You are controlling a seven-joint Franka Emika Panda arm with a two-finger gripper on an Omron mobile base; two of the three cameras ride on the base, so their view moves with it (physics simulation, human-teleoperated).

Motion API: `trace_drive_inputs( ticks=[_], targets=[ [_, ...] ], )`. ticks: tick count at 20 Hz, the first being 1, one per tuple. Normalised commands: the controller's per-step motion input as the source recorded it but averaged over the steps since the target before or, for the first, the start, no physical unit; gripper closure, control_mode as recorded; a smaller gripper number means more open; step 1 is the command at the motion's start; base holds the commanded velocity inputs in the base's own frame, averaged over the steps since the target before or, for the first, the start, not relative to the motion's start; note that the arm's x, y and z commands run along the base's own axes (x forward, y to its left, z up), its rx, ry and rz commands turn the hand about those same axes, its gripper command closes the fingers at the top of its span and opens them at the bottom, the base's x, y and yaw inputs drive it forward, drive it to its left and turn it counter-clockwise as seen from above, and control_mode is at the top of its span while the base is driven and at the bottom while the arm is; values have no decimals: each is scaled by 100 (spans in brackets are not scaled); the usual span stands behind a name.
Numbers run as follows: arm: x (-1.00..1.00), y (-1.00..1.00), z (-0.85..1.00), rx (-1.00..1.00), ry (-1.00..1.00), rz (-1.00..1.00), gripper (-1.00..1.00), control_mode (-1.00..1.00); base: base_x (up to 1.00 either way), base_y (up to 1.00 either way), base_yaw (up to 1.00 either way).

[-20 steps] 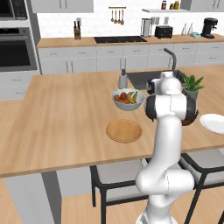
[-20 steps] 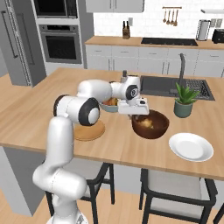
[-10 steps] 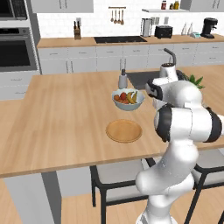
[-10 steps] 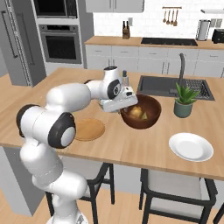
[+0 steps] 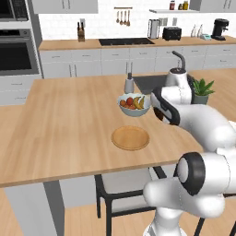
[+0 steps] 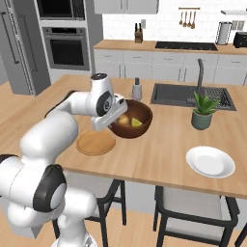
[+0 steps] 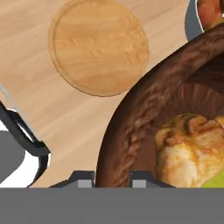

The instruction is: Pick the chicken drumstick and lemon wedge from their plates and place them in the bowl. Then put the bowl in the fridge.

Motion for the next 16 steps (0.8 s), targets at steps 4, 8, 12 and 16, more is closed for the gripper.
trace_drive_inputs(
  ticks=[4, 8, 12, 16],
  targets=[
    [-34, 56, 47, 0, 28, 57, 100, -100, 0, 0, 0],
    [-15, 42, 52, 0, 19, 24, 100, -100, 0, 0, 0],
    [-83, 32, 38, 0, -12, 3, 100, -100, 0, 0, 0],
    [-100, 2, 0, 0, -23, 0, 100, -100, 0, 0, 0]
  ],
)
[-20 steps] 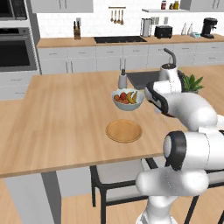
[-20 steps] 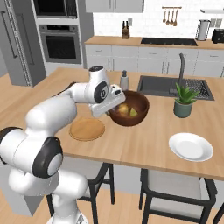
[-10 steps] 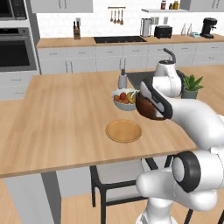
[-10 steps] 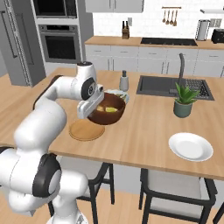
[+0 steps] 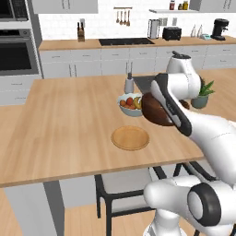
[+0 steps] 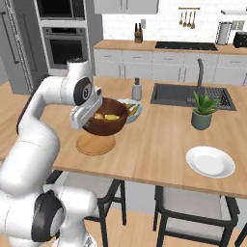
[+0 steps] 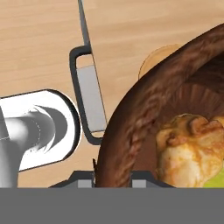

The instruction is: Pick the chicken drumstick and lemon wedge from their plates and place them in the bowl. Then put the bowl in the fridge.

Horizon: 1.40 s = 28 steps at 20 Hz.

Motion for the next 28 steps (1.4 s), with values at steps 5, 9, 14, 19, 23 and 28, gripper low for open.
trace_drive_inputs(
  ticks=[5, 9, 14, 19, 23, 28],
  targets=[
    [-100, 12, 27, 0, -27, 1, 100, -100, 0, 0, 0],
    [-95, 31, 53, -1, -11, 3, 100, -100, 0, 0, 0],
    [-86, 37, 34, 0, -9, 7, 100, -100, 0, 0, 0],
    [-40, 14, 11, 0, -9, 3, 100, 100, -45, 27, 6],
    [0, 0, 0, 0, 0, 0, 100, 100, -97, 82, 11],
    [0, 0, 0, 0, 0, 0, 100, 100, -100, 100, 10]
  ],
)
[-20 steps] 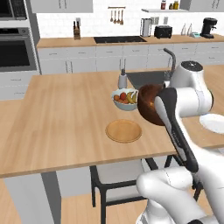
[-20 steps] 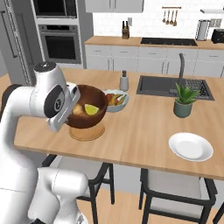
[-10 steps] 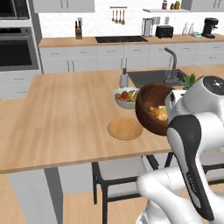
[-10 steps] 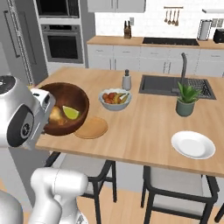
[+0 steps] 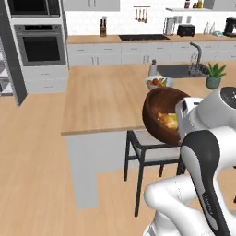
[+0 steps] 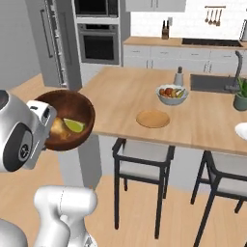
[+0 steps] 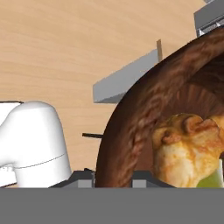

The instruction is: Pick the chicken drumstick and lemon wedge from their plates and place them in the bowl. Then put the bowl in the fridge.

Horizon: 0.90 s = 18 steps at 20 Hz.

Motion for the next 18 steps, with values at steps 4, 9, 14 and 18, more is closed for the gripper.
trace_drive_inputs(
  ticks=[4, 9, 14, 18],
  targets=[
    [0, 0, 0, 0, 0, 0, 100, 100, -98, 100, 3],
    [0, 0, 0, 0, 0, 0, 100, 100, -24, 100, 0],
    [0, 0, 0, 0, 0, 0, 100, 100, 3, 100, 0],
    [0, 0, 0, 0, 0, 0, 100, 100, 54, 100, 0]
  ],
)
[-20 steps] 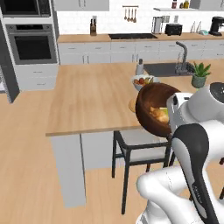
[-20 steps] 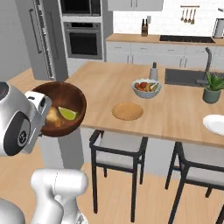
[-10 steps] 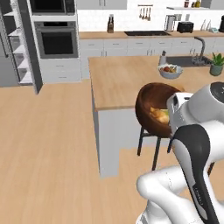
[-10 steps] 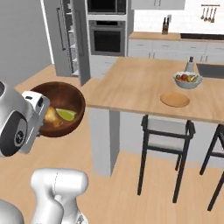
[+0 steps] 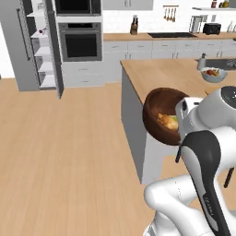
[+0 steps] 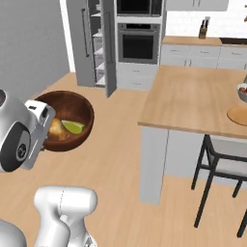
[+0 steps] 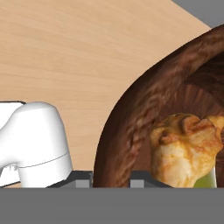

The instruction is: Pick the chicken drumstick and lemon wedge from their plates and place them in the bowl. Then put the bowl in the fridge.

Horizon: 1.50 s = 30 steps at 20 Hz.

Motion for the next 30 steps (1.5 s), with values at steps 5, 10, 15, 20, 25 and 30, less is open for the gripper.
trace_drive_inputs(
  ticks=[5, 10, 15, 20, 25, 30],
  targets=[
    [0, 0, 0, 0, 0, 0, 100, 100, 98, 100, 0],
    [0, 0, 0, 0, 0, 0, 100, 100, 100, 100, -3],
    [0, 0, 0, 0, 0, 0, 100, 100, 100, 100, -10],
    [0, 0, 0, 0, 0, 0, 100, 100, 100, 100, -15],
    [0, 0, 0, 0, 0, 0, 100, 100, 100, 100, -14],
    [0, 0, 0, 0, 0, 0, 100, 100, 100, 91, -15]
  ],
)
